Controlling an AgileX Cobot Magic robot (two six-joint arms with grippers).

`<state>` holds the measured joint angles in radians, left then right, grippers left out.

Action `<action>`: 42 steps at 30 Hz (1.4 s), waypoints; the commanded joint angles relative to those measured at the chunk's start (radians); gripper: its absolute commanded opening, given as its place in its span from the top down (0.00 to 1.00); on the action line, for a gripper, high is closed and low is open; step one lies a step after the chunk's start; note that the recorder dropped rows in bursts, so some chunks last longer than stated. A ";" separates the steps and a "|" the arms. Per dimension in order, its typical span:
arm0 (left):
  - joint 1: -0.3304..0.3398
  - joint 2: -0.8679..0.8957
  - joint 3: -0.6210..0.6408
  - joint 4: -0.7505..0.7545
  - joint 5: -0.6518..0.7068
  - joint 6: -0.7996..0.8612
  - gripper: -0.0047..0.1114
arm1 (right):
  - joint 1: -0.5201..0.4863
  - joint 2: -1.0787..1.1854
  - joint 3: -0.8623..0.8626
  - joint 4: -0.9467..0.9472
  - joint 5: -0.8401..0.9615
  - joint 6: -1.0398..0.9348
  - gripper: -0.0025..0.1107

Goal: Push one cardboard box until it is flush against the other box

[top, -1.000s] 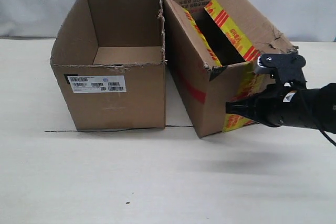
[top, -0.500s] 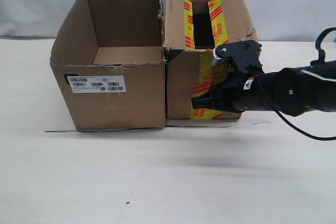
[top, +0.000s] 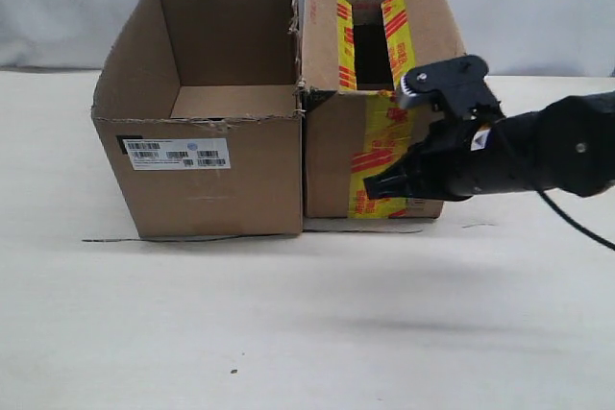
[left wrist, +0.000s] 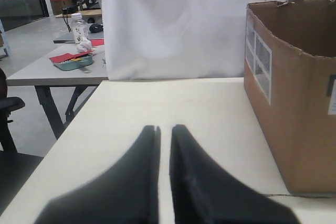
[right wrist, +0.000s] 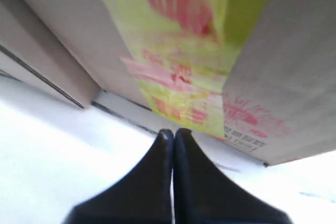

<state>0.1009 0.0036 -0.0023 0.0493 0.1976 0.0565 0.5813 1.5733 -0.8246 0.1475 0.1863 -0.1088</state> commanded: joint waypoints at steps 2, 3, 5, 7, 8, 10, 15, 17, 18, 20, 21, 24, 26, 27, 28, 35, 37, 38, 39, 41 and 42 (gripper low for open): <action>-0.008 -0.004 0.002 -0.005 -0.015 -0.002 0.96 | 0.001 -0.219 0.101 -0.009 0.016 -0.009 0.98; -0.008 -0.004 0.002 -0.005 -0.015 -0.002 0.96 | 0.001 -0.265 0.131 -0.009 0.011 -0.008 0.98; -0.008 -0.004 0.002 -0.005 -0.010 -0.002 0.96 | 0.001 -0.351 0.188 -0.005 -0.006 0.010 0.98; -0.008 -0.004 0.002 -0.005 -0.008 -0.002 0.96 | 0.001 -0.449 0.257 -0.005 -0.034 0.035 0.98; -0.008 -0.004 0.002 -0.005 -0.008 -0.002 0.96 | 0.001 -0.489 0.284 -0.005 -0.048 0.037 0.98; -0.008 -0.004 0.002 -0.005 -0.008 -0.002 0.96 | 0.001 -0.589 0.352 -0.014 -0.077 0.035 0.98; -0.008 -0.004 0.002 -0.005 -0.008 -0.002 0.96 | 0.001 -0.820 0.503 -0.030 -0.096 0.035 0.98; -0.008 -0.004 0.002 -0.005 -0.008 -0.002 0.96 | 0.001 -0.913 0.559 -0.029 -0.096 0.035 0.98; -0.008 -0.004 0.002 -0.005 -0.008 -0.002 0.96 | 0.001 -0.949 0.580 -0.029 -0.096 0.035 0.98; -0.008 -0.004 0.002 -0.005 -0.008 -0.002 0.96 | 0.001 -1.036 0.633 -0.029 -0.093 0.045 0.98; -0.008 -0.004 0.002 -0.005 -0.008 -0.002 0.96 | 0.001 -1.076 0.654 -0.029 -0.093 0.046 0.98; -0.008 -0.004 0.002 -0.005 -0.008 -0.002 0.96 | 0.001 -1.185 0.727 -0.029 -0.093 0.046 0.98; -0.008 -0.004 0.002 -0.005 -0.008 -0.002 0.96 | 0.001 -1.263 0.772 -0.029 -0.093 0.060 0.98; -0.008 -0.004 0.002 -0.005 -0.008 -0.002 0.96 | 0.001 -1.292 0.789 -0.029 -0.093 0.073 0.98; -0.008 -0.004 0.002 -0.005 -0.008 -0.002 0.96 | 0.001 -1.327 0.812 -0.043 -0.093 0.087 0.98; -0.008 -0.004 0.002 -0.005 -0.008 -0.002 0.96 | 0.003 -1.515 0.825 -0.254 -0.036 0.290 0.98; -0.008 -0.004 0.002 -0.005 -0.008 -0.002 0.96 | 0.003 -1.546 0.825 -0.256 -0.023 0.290 0.98; -0.008 -0.004 0.002 -0.005 -0.011 -0.002 0.96 | 0.003 -1.561 0.825 -0.256 -0.023 0.290 0.98; -0.008 -0.004 0.002 -0.005 -0.011 -0.002 0.96 | 0.003 -1.572 0.825 -0.256 -0.023 0.290 0.98; -0.008 -0.004 0.002 -0.005 -0.016 -0.002 0.96 | 0.003 -1.573 0.825 -0.256 -0.032 0.290 0.98; -0.008 -0.004 0.002 -0.005 -0.016 -0.002 0.96 | 0.003 -1.573 0.825 -0.256 -0.032 0.290 0.98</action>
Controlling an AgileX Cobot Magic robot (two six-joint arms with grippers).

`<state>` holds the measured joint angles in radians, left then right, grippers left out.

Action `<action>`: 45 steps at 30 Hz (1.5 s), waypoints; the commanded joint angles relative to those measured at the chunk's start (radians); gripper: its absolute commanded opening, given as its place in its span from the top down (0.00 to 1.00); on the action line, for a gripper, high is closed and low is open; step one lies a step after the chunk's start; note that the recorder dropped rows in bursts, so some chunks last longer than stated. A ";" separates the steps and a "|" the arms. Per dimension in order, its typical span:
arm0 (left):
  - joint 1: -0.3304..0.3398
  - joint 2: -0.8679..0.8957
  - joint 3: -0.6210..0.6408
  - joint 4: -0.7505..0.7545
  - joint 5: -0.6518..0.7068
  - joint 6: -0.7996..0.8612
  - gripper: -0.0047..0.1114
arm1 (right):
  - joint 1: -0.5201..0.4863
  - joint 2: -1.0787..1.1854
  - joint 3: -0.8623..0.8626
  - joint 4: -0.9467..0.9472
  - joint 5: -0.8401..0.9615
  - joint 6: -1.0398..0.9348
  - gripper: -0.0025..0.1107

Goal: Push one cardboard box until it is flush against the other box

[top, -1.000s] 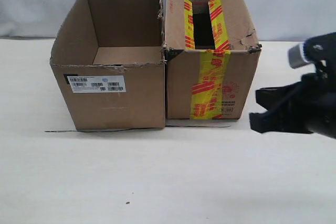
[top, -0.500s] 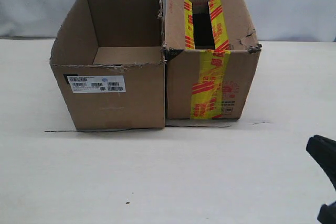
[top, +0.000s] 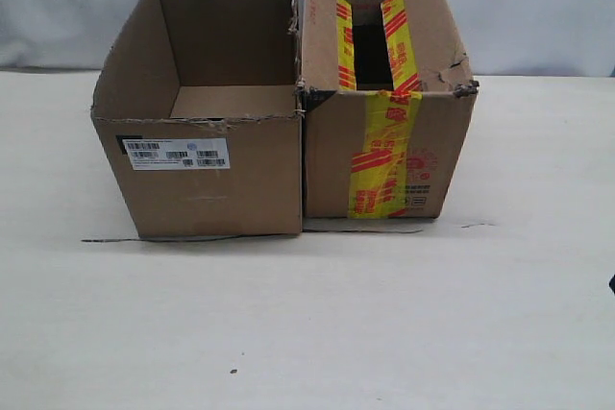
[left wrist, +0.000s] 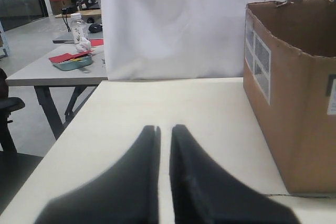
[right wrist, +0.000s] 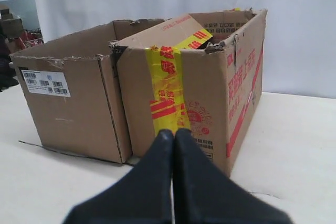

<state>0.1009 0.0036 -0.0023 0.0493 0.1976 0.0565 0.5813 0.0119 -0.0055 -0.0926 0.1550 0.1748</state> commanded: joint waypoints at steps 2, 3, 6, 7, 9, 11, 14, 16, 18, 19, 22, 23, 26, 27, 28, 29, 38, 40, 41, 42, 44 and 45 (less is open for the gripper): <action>-0.008 -0.004 0.002 -0.005 -0.016 -0.002 0.96 | 0.003 -0.012 0.006 -0.016 0.000 0.006 0.98; -0.008 -0.004 0.002 -0.005 -0.016 -0.002 0.96 | 0.003 -0.012 0.006 -0.008 0.000 0.006 0.98; -0.008 -0.004 0.002 -0.005 -0.016 -0.002 0.96 | 0.001 -0.012 0.006 0.053 0.000 0.006 0.98; -0.008 -0.004 0.002 -0.005 -0.016 -0.002 0.96 | -0.011 -0.012 0.006 0.051 0.000 -0.001 0.98; -0.008 -0.004 0.002 -0.005 -0.016 -0.002 0.96 | -0.060 -0.012 0.006 0.051 -0.003 -0.006 0.98; -0.008 -0.004 0.002 -0.005 -0.016 -0.002 0.96 | -0.152 -0.012 0.006 0.051 -0.008 -0.006 0.98; -0.008 -0.004 0.002 -0.005 -0.016 -0.002 0.96 | -0.378 -0.012 0.006 0.051 -0.001 -0.006 0.98; -0.008 -0.004 0.002 -0.005 -0.016 -0.002 0.96 | -0.478 -0.012 0.006 0.051 0.010 -0.006 0.98; -0.008 -0.004 0.002 -0.005 -0.016 -0.002 0.96 | -0.537 -0.012 0.006 0.051 0.036 -0.006 0.98; -0.008 -0.004 0.002 -0.005 -0.016 -0.002 0.96 | -0.547 -0.012 0.006 0.051 0.036 -0.006 0.98; -0.008 -0.004 0.002 -0.005 -0.016 -0.002 0.96 | -0.548 -0.012 0.006 0.051 0.041 -0.006 0.98; -0.008 -0.004 0.002 -0.005 -0.016 -0.002 0.96 | -0.546 -0.012 0.006 0.051 0.041 -0.006 0.98; -0.008 -0.004 0.002 -0.005 -0.012 -0.002 0.96 | -0.545 -0.012 0.006 0.051 0.045 -0.006 0.98; -0.008 -0.004 0.002 -0.005 -0.009 -0.002 0.96 | -0.545 -0.012 0.006 0.051 0.045 -0.006 0.98; -0.008 -0.004 0.002 -0.005 -0.009 -0.002 0.96 | -0.545 -0.012 0.006 0.051 0.045 -0.006 0.98; -0.008 -0.004 0.002 -0.005 -0.009 -0.002 0.96 | -0.545 -0.012 0.006 0.053 0.045 -0.006 0.98; -0.008 -0.004 0.002 -0.005 -0.009 -0.002 0.96 | -0.545 -0.012 0.006 0.053 0.045 -0.006 0.98; -0.008 -0.004 0.002 -0.005 -0.009 -0.002 0.96 | -0.545 -0.012 0.006 0.053 0.045 -0.006 0.98; -0.008 -0.004 0.002 -0.005 -0.009 -0.002 0.96 | -0.545 -0.012 0.006 0.053 0.045 -0.006 0.98; -0.008 -0.004 0.002 -0.005 -0.009 -0.002 0.96 | -0.545 -0.012 0.006 0.053 0.045 -0.006 0.98; -0.008 -0.004 0.002 -0.005 -0.009 -0.002 0.96 | -0.545 -0.012 0.006 0.053 0.045 -0.006 0.98; -0.008 -0.004 0.002 -0.005 -0.009 -0.002 0.96 | -0.545 -0.012 0.006 0.053 0.045 -0.006 0.98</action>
